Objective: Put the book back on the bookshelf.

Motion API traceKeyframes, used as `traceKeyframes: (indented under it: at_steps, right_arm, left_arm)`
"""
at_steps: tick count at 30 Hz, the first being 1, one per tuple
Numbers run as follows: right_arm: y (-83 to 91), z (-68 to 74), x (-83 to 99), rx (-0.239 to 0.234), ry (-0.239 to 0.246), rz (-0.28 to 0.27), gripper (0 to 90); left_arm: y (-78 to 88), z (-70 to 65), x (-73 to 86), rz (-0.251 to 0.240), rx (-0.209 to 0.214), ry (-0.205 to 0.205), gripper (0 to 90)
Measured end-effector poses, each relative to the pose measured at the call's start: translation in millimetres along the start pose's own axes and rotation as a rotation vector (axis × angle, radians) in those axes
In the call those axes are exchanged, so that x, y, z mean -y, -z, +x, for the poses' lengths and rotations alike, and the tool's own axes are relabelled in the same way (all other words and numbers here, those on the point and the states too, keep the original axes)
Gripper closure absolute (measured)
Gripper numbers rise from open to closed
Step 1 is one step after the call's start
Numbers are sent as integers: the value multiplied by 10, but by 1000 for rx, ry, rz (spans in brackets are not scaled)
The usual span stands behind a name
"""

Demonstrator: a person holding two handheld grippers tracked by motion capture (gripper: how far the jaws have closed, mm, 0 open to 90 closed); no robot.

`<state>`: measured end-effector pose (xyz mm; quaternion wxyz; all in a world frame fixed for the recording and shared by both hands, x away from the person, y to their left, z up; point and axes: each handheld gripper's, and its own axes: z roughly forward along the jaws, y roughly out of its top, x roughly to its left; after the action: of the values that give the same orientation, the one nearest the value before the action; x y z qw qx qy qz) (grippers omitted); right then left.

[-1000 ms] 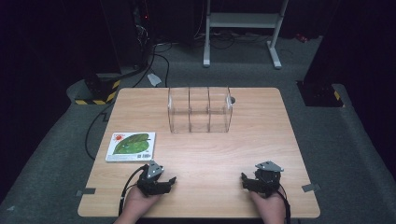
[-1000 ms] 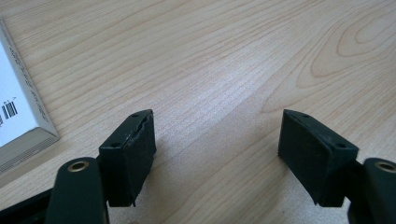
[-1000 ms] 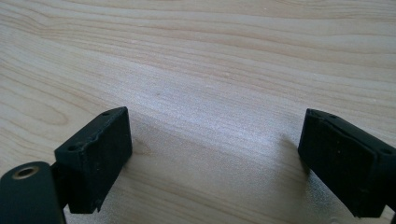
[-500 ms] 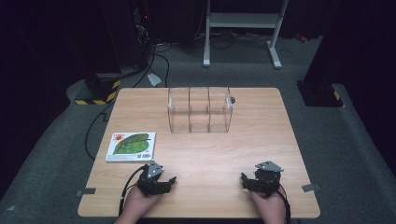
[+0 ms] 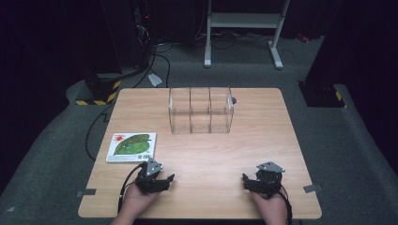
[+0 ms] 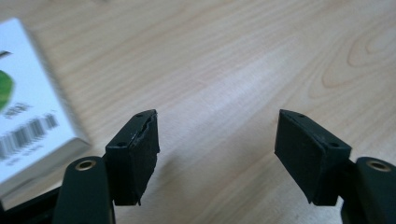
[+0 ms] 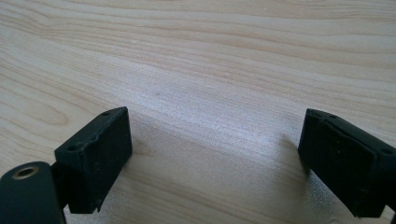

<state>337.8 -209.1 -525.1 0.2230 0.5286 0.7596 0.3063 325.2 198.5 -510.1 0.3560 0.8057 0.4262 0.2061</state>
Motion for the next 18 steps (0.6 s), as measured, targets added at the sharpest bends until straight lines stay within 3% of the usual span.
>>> traceKeyframes:
  at_steps: [5, 6, 9, 10, 14, 15, 18]
  right_arm:
    - [1, -1, 0, -1, 1, 1, 94]
    - [0, -1, -1, -1, 2, 1, 94]
    - [0, -2, -1, -1, 2, 1, 94]
    - [0, -1, 0, -1, 1, 0, 94]
    - [0, -2, -1, 0, 2, 1, 94]
    - [0, 0, 0, 1, 0, 0, 94]
    - [0, 0, 0, 0, 0, 1, 95]
  left_arm:
    - [116, 162, -118, -21, -37, 30, 326]
    - [146, 271, -143, -28, -49, 50, 326]
    - [160, 391, -150, -24, -79, 68, 329]
    - [178, 497, -144, -36, -81, 97, 331]
    - [203, 633, -114, -37, -130, 101, 336]
    - [206, 676, -78, -21, -168, 95, 346]
    - [202, 718, -23, -20, -181, 110, 354]
